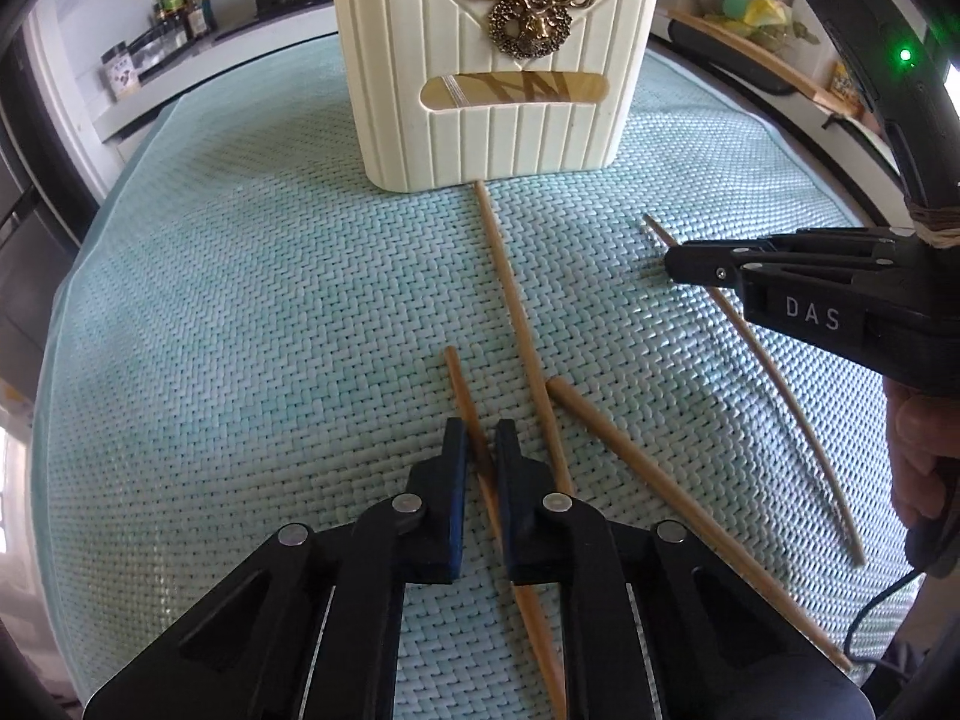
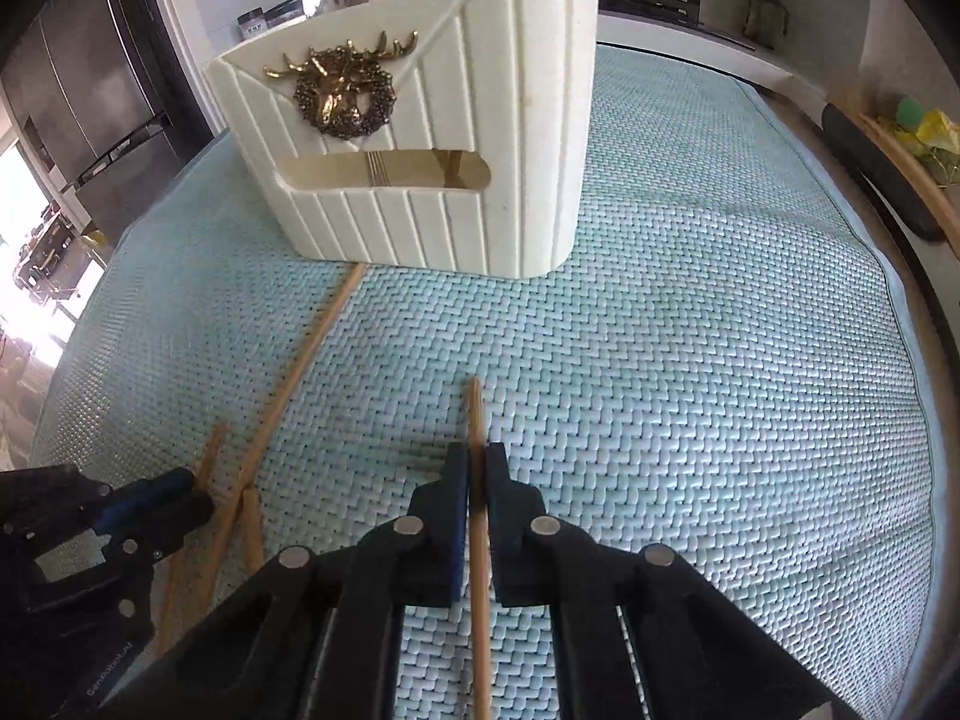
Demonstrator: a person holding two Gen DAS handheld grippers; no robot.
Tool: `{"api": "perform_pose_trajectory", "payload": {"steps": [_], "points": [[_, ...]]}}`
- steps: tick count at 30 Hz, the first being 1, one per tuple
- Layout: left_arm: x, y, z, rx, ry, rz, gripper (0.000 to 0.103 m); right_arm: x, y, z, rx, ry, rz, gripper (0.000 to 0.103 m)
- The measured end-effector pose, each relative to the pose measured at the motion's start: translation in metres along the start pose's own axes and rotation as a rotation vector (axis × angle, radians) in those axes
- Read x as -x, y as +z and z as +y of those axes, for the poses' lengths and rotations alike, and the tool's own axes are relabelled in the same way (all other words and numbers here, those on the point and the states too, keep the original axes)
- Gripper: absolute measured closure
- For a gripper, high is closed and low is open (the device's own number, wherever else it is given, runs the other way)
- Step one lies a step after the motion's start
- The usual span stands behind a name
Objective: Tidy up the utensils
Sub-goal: 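Grasp a wooden chopstick with the right tool while the left tool grasps another chopstick, then lift and carry the chopsticks in both tools over the cream box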
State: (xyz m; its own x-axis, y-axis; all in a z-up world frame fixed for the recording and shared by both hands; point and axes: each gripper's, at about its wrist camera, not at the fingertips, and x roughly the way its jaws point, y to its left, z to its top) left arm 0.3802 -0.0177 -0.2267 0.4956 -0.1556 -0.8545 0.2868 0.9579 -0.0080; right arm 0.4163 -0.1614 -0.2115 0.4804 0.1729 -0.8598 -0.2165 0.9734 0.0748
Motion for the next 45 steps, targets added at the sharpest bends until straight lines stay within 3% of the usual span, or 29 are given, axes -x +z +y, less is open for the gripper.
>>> {"api": "perform_pose_trajectory", "payload": {"steps": [5, 11, 17, 27, 38, 45], "points": [[0.010, -0.001, 0.006, 0.025, -0.014, -0.029, 0.099, 0.032, 0.001, -0.020, -0.074, 0.100, -0.090, 0.097], [0.067, 0.003, 0.021, 0.079, -0.036, -0.163, 0.099, 0.100, -0.007, -0.030, -0.086, 0.158, -0.232, 0.097], [0.129, 0.009, 0.040, 0.133, -0.086, -0.288, 0.099, 0.180, -0.021, -0.013, -0.046, 0.171, -0.410, 0.097], [0.198, 0.007, 0.051, 0.185, -0.141, -0.443, 0.100, 0.256, -0.035, -0.008, 0.010, 0.162, -0.618, 0.097], [0.229, 0.016, 0.048, 0.174, -0.161, -0.503, 0.100, 0.277, -0.033, -0.004, 0.040, 0.163, -0.684, 0.097], [0.243, 0.040, 0.052, 0.174, -0.183, -0.532, 0.100, 0.281, -0.017, -0.002, 0.066, 0.150, -0.713, 0.097]]}}
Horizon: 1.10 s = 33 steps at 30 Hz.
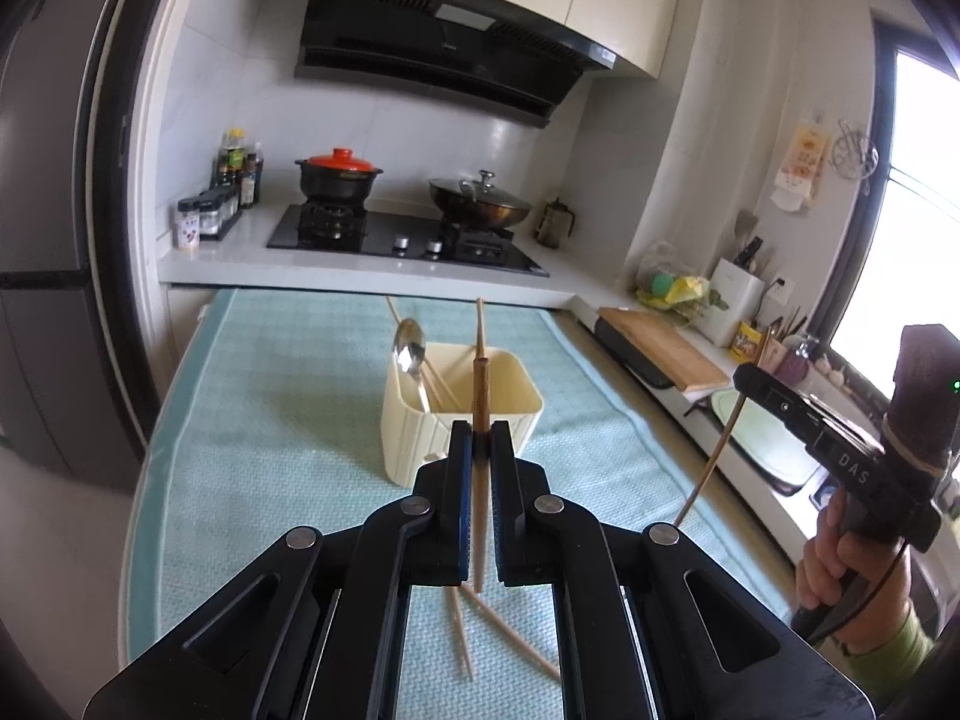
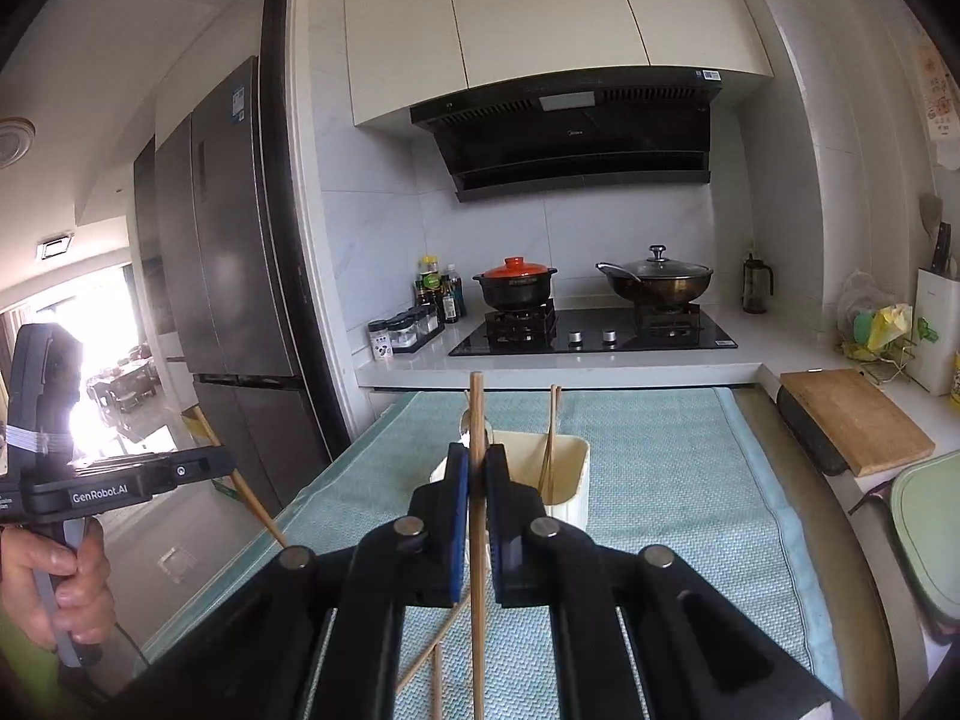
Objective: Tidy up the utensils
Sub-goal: 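Lift and carry the chopsticks in both tools over the cream box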
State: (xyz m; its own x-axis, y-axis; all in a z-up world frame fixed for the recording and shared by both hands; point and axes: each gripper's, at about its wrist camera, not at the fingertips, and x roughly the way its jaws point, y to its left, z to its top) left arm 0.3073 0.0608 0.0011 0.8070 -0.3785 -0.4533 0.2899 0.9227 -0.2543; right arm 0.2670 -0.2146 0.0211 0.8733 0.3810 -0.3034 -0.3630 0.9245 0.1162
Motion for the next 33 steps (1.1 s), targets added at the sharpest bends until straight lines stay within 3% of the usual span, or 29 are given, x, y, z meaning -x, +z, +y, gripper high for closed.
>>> {"api": "perform_pose_trajectory", "payload": {"steps": [8, 14, 21, 24, 30, 33], "points": [[-0.013, 0.052, -0.007, -0.031, -0.002, -0.073, 0.100, -0.022, 0.048, -0.004, 0.039, -0.029, -0.090, 0.097], [-0.042, 0.095, -0.012, -0.066, 0.016, -0.129, 0.100, -0.061, 0.091, -0.005, 0.061, -0.005, -0.144, 0.097], [-0.104, 0.112, -0.007, -0.090, 0.045, -0.075, 0.100, -0.126, 0.100, -0.014, 0.075, 0.020, -0.178, 0.097], [-0.136, 0.105, -0.002, -0.092, 0.055, -0.015, 0.100, -0.163, 0.088, -0.024, 0.059, 0.040, -0.129, 0.097], [-0.199, 0.082, 0.015, -0.063, 0.078, 0.113, 0.100, -0.240, 0.047, -0.045, 0.014, 0.070, 0.097, 0.097], [-0.221, 0.070, 0.019, -0.061, 0.098, 0.153, 0.100, -0.259, 0.028, -0.049, 0.022, 0.054, 0.164, 0.097]]}}
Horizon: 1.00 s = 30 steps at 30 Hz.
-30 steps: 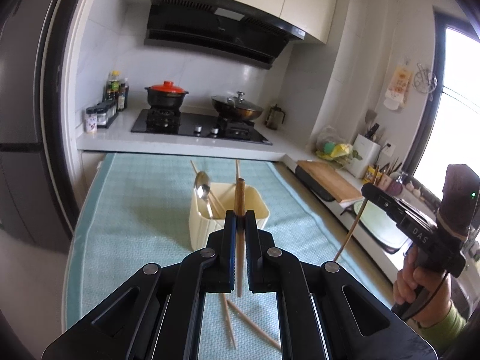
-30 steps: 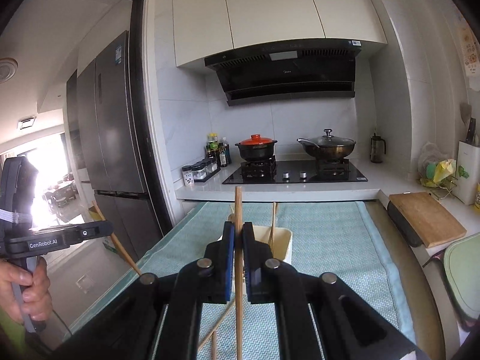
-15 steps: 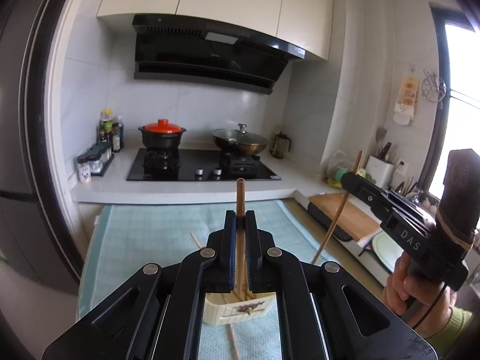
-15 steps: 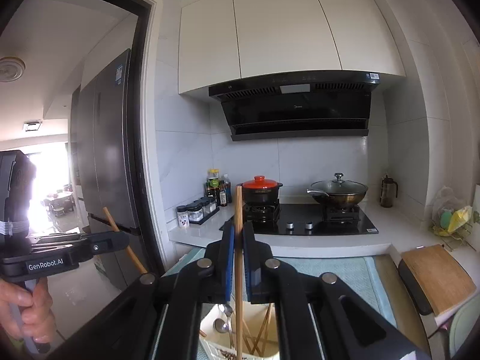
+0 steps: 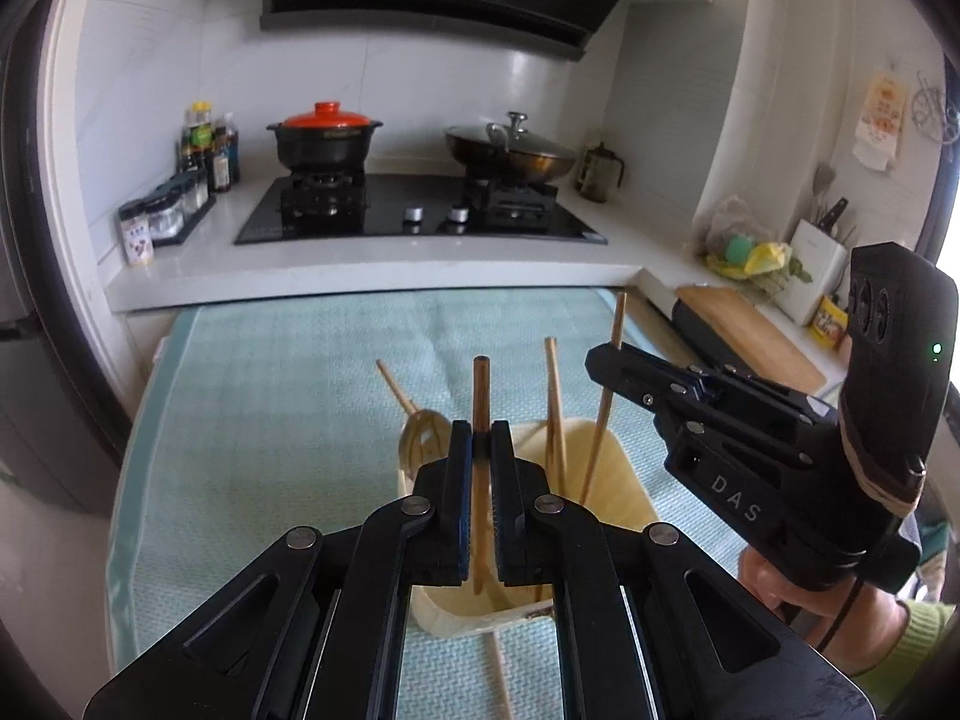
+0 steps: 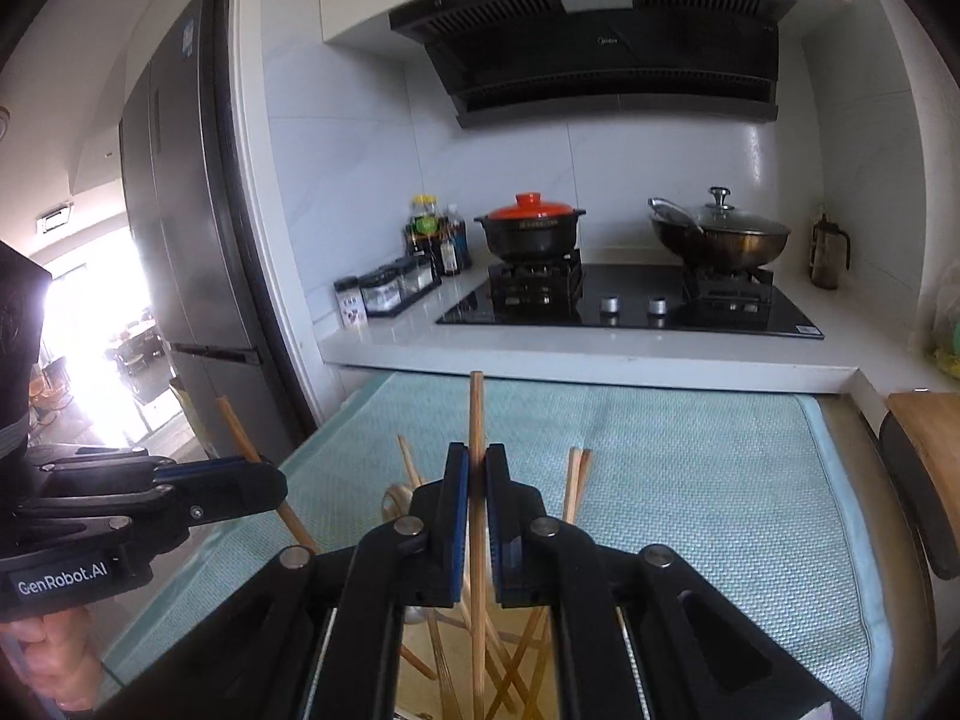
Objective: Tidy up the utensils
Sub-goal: 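Lift and carry the chopsticks in both tools over the cream box, then open both tools to drop the chopsticks into the cream box, then withdraw both open tools back over the remaining chopsticks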
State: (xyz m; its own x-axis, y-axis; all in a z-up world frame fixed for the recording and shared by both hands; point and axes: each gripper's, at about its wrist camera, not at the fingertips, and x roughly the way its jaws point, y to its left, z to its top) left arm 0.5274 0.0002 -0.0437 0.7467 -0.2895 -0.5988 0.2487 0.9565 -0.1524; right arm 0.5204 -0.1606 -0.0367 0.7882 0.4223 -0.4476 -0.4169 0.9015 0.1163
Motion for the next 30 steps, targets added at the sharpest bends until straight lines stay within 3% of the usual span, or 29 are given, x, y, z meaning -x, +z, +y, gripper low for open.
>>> {"api": "perform_pose_trajectory", "payload": {"steps": [6, 8, 9, 10, 11, 14, 20, 22, 30], "points": [[-0.022, -0.005, 0.002, 0.003, 0.057, 0.033, 0.095, -0.022, -0.006, -0.008, -0.048, -0.014, 0.059, 0.096], [-0.020, -0.004, 0.006, 0.020, 0.065, 0.030, 0.072, -0.023, -0.002, -0.008, -0.048, -0.030, 0.057, 0.084], [-0.015, -0.004, 0.008, 0.024, 0.073, 0.015, 0.052, -0.020, 0.002, -0.008, -0.048, -0.033, 0.050, 0.078], [-0.008, -0.004, 0.009, 0.024, 0.084, -0.006, 0.041, -0.014, 0.004, -0.008, -0.047, -0.036, 0.035, 0.062], [0.000, -0.005, 0.010, 0.023, 0.093, -0.023, 0.039, -0.008, 0.009, -0.007, -0.045, -0.041, 0.013, 0.053], [0.021, -0.009, 0.014, 0.021, 0.092, -0.032, 0.038, 0.020, 0.017, 0.000, -0.017, -0.063, -0.035, 0.053], [0.076, -0.040, 0.009, -0.013, 0.117, -0.035, 0.025, 0.085, 0.010, 0.020, 0.041, -0.077, -0.044, 0.052], [0.096, -0.058, 0.009, -0.018, 0.121, -0.033, 0.018, 0.111, -0.001, 0.029, 0.066, -0.081, -0.048, 0.048], [0.155, -0.151, 0.004, 0.032, 0.119, 0.000, 0.013, 0.190, -0.076, 0.048, 0.096, -0.161, -0.035, 0.046]]}}
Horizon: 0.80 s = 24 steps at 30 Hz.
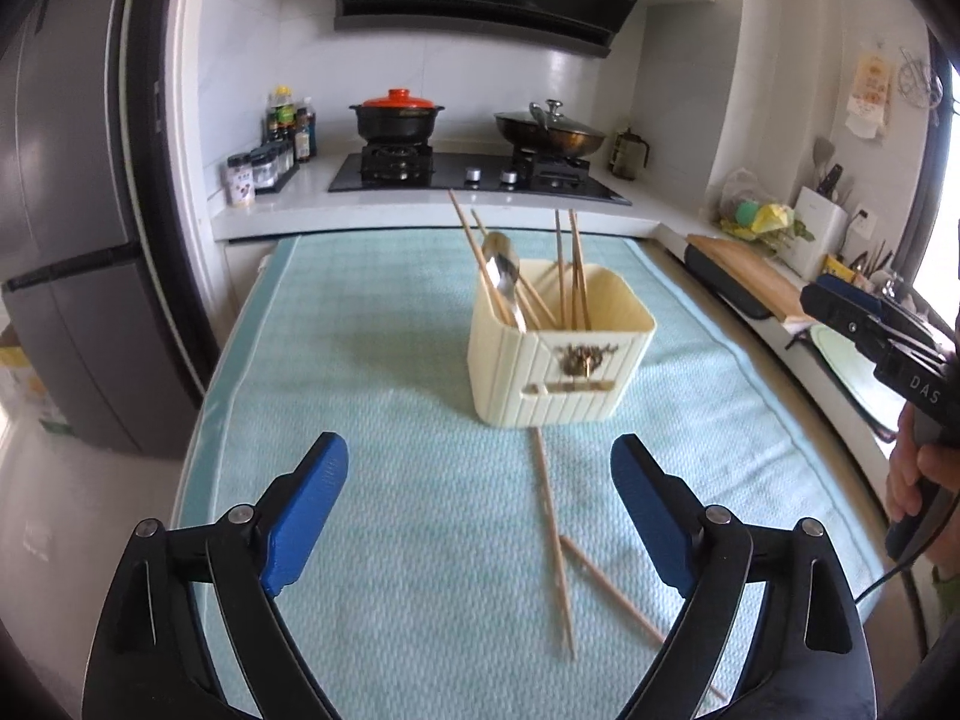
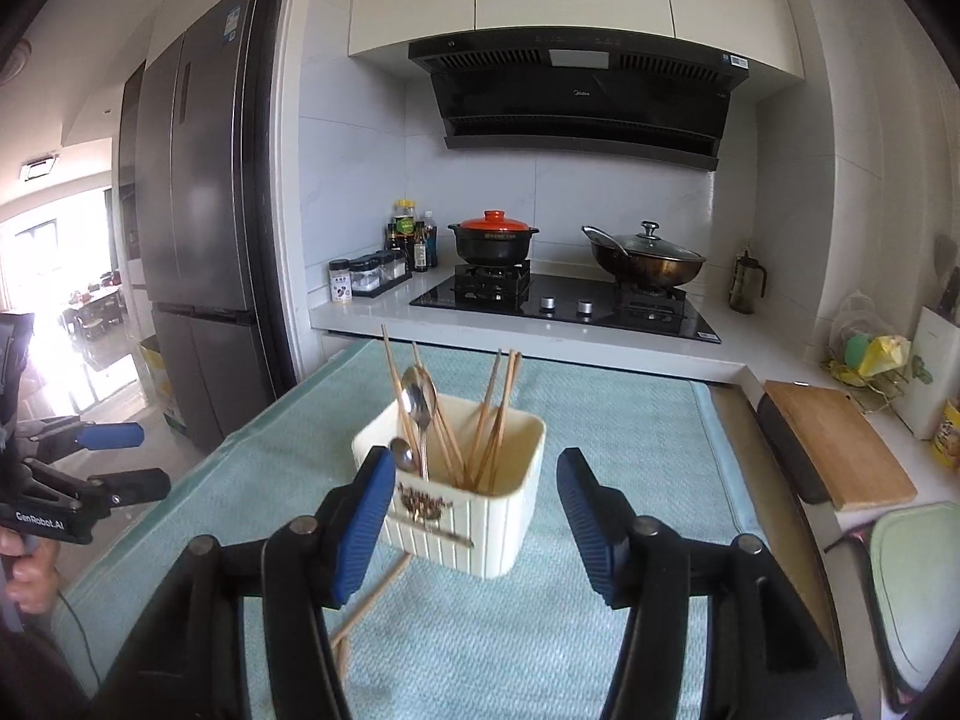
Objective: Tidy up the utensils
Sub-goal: 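Withdraw both open tools back over the remaining chopsticks, then grasp a wooden chopstick with the right tool while the left tool approaches another chopstick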
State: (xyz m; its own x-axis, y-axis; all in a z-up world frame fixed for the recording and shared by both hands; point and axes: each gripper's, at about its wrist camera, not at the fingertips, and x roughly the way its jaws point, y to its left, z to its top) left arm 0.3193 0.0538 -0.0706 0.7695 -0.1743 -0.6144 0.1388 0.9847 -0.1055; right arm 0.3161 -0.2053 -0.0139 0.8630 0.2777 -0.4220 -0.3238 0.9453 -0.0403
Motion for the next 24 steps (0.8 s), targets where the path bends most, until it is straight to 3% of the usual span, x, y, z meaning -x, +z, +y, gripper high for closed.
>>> {"api": "perform_pose_trajectory", "payload": {"steps": [6, 11, 17, 22, 24], "points": [[0.009, -0.066, -0.006, 0.049, 0.060, 0.027, 0.012, 0.036, -0.061, 0.019, 0.002, -0.031, 0.043, 0.046], [-0.002, -0.105, -0.007, 0.112, 0.082, 0.068, 0.012, 0.041, -0.110, 0.036, -0.026, -0.001, 0.132, 0.046], [-0.006, -0.121, -0.010, 0.097, 0.110, 0.099, 0.012, 0.029, -0.150, 0.046, -0.033, 0.013, 0.225, 0.046], [-0.004, -0.127, -0.008, 0.099, 0.115, 0.097, 0.012, 0.000, -0.151, 0.058, 0.006, 0.066, 0.280, 0.046], [-0.003, -0.127, -0.006, 0.103, 0.118, 0.096, 0.012, -0.017, -0.148, 0.066, 0.024, 0.109, 0.305, 0.056]]}}
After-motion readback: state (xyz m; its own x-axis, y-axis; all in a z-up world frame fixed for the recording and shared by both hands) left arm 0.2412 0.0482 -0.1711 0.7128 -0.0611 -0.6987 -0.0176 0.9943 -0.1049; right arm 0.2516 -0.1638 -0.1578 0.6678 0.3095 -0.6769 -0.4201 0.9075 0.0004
